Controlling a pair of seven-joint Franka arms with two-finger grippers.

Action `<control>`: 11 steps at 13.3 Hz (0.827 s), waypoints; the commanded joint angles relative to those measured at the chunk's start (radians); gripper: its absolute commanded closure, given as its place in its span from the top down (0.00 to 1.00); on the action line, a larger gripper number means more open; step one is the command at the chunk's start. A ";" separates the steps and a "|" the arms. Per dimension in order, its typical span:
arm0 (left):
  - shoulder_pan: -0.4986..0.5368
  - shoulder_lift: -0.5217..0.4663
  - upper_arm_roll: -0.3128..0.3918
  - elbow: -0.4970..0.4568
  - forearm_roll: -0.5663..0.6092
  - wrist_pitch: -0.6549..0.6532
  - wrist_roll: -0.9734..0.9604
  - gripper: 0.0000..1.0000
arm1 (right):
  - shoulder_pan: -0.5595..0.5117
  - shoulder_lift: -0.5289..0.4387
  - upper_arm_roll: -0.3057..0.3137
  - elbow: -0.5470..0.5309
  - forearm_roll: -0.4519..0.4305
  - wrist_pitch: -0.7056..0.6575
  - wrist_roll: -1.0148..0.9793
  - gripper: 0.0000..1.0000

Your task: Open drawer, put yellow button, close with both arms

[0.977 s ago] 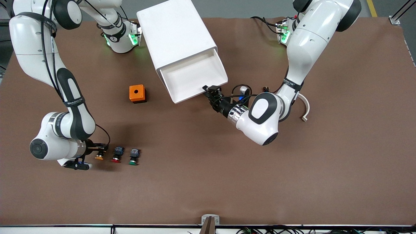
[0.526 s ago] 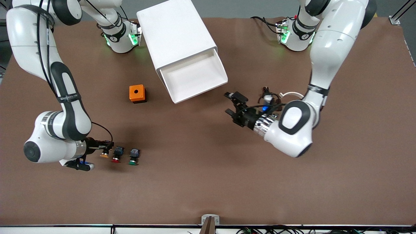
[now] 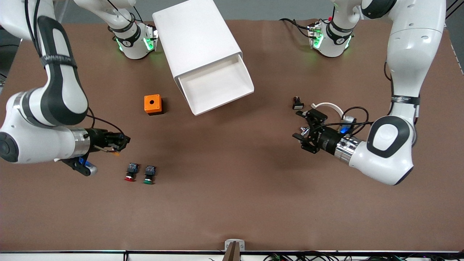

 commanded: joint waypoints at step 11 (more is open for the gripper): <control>-0.037 -0.219 -0.121 -0.010 0.672 -0.057 0.694 1.00 | 0.417 -0.171 -0.004 -0.114 0.080 0.166 0.980 0.04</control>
